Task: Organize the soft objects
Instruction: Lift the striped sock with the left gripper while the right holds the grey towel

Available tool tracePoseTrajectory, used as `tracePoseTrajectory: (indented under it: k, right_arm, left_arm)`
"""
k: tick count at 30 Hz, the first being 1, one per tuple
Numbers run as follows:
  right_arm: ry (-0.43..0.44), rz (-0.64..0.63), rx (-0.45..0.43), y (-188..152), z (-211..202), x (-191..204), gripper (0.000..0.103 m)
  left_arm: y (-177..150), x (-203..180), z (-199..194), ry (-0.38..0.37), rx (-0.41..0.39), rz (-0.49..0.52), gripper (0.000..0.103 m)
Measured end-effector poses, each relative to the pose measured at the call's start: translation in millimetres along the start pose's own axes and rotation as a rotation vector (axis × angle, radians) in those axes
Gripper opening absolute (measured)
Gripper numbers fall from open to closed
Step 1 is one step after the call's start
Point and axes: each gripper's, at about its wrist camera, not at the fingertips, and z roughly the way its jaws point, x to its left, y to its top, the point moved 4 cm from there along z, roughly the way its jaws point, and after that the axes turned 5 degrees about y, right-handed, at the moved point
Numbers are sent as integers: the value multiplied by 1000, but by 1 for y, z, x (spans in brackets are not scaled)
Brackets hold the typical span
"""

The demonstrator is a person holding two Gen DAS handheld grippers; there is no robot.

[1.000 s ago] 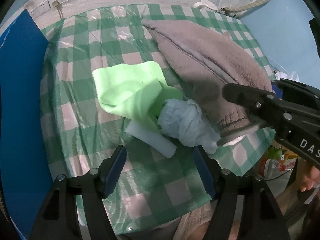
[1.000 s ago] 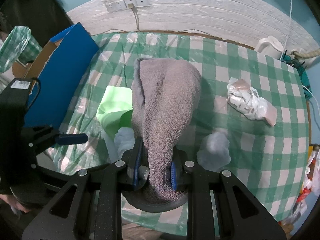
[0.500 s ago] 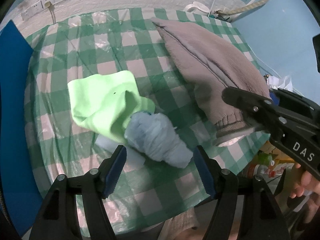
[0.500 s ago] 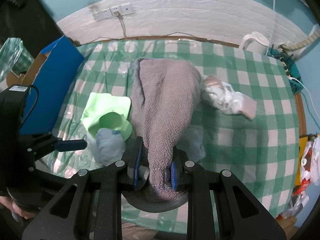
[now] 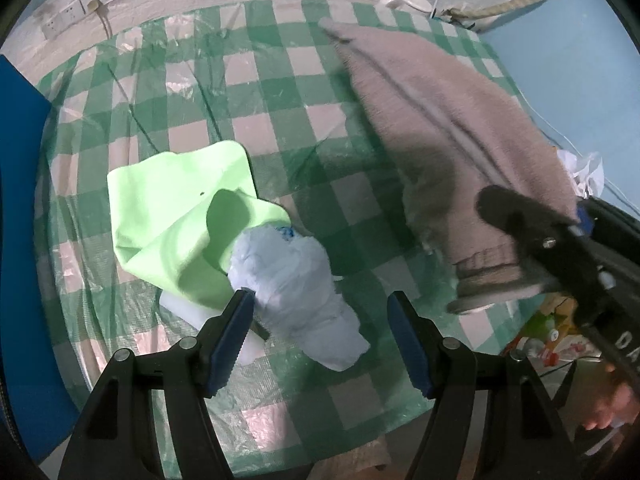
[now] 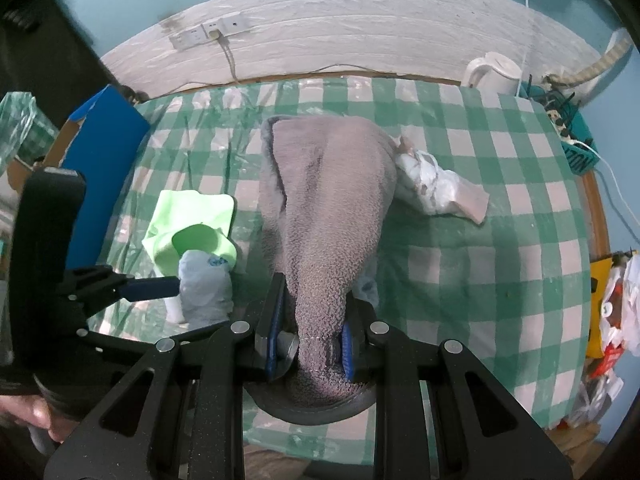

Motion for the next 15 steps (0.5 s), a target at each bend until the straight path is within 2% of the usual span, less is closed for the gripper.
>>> tracePoseTrajectory:
  k: [1, 2, 3, 6, 11, 15]
  right_arm:
    - [1, 3, 0, 0, 0, -1, 22]
    - [2, 4, -1, 0, -1, -1, 22]
    - [3, 3, -3, 0, -1, -1, 22]
    - [5, 0, -7, 1, -3, 1, 22]
    - [6, 0, -13, 2, -6, 3, 22]
    - [2, -2, -16, 4, -9, 4, 22]
  left_arm:
    - [0, 0, 4, 4, 5, 0, 69]
    - [0, -1, 6, 3, 5, -1, 62]
    - [-1, 3, 7, 1, 6, 1, 49]
    - [0, 1, 10, 7, -4, 23, 41]
    - [-5, 5, 4, -2, -39, 62, 36]
    - [-16, 15, -16, -5, -67, 88, 35]
